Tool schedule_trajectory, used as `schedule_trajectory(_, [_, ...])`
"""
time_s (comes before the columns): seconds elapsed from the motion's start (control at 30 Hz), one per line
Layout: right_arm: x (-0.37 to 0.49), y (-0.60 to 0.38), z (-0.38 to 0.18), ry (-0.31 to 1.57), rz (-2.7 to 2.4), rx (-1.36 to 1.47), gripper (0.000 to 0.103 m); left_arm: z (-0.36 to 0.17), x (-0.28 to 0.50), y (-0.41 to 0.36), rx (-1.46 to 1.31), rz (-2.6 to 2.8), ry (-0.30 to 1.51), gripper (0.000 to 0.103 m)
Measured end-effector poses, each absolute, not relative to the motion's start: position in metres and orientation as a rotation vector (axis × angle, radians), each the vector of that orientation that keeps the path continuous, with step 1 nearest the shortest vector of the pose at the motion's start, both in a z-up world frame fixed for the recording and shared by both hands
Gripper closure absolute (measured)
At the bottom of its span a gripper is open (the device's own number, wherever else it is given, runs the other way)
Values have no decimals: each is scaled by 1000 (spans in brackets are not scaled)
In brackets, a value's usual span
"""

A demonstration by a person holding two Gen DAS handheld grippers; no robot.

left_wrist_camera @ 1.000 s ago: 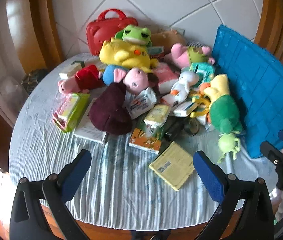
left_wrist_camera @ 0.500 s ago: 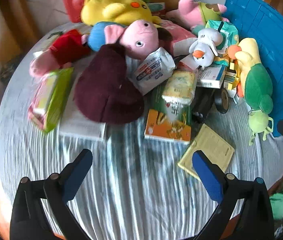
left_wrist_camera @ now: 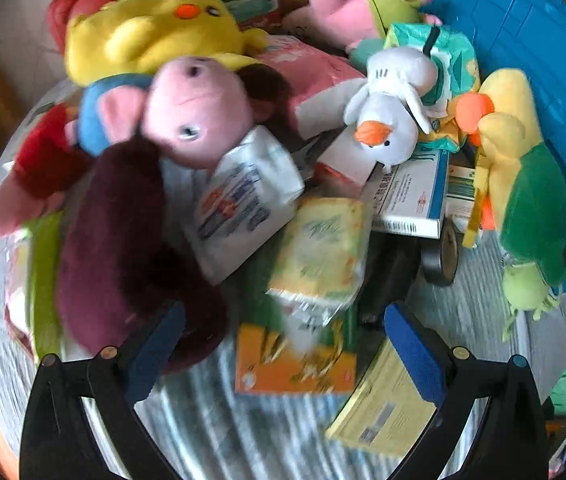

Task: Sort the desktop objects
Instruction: 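Grasp the tissue pack with the left tool while the right tool grasps the green-yellow duck plush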

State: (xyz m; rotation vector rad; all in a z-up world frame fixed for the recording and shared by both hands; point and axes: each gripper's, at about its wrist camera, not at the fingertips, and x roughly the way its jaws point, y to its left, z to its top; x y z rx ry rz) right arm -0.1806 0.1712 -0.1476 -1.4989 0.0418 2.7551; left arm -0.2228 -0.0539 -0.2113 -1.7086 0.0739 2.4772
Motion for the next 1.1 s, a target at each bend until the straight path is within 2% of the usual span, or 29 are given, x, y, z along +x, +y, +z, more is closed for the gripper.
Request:
schedule_trajectory(0.2, [-208, 177, -163, 18, 2736, -1536, 0, -235, -250, -30, -1750, 2446, 119, 2])
schedule_trajectory(0.3, [-218, 178, -173, 12, 2731, -1562, 0, -244, -259, -30, -1767, 2456, 112, 8])
schedule_trajectory(0.53, [-242, 181, -191, 10, 2730, -1595, 0, -260, -271, -27, -1790, 2485, 168, 9])
schedule_trajectory(0.63, [-252, 184, -200, -4, 2710, -1590, 0, -254, -274, -25, -1760, 2501, 158, 20])
schedule_trajectory(0.7, [-258, 189, -207, -35, 2678, -1568, 0, -247, -272, -22, -1721, 2494, 149, 49])
schedule_trajectory(0.77, [-260, 192, -210, -20, 2667, -1529, 0, -241, -272, -21, -1703, 2480, 126, 57])
schedule_trajectory(0.83, [-258, 189, -212, -37, 2675, -1511, 0, -239, -272, -25, -1707, 2474, 100, 60])
schedule_trajectory(0.87, [-255, 186, -211, -65, 2684, -1511, 3, -238, -272, -27, -1712, 2472, 87, 67])
schedule_trajectory(0.9, [-253, 182, -210, -92, 2694, -1510, 10, -237, -271, -31, -1716, 2471, 70, 69])
schedule_trajectory(0.93, [-250, 179, -208, -91, 2711, -1517, 12, -236, -270, -35, -1717, 2469, 48, 69])
schedule_trajectory(1.1, [-220, 173, -192, 154, 2838, -1635, 17, -223, -261, -53, -1710, 2488, 17, 69])
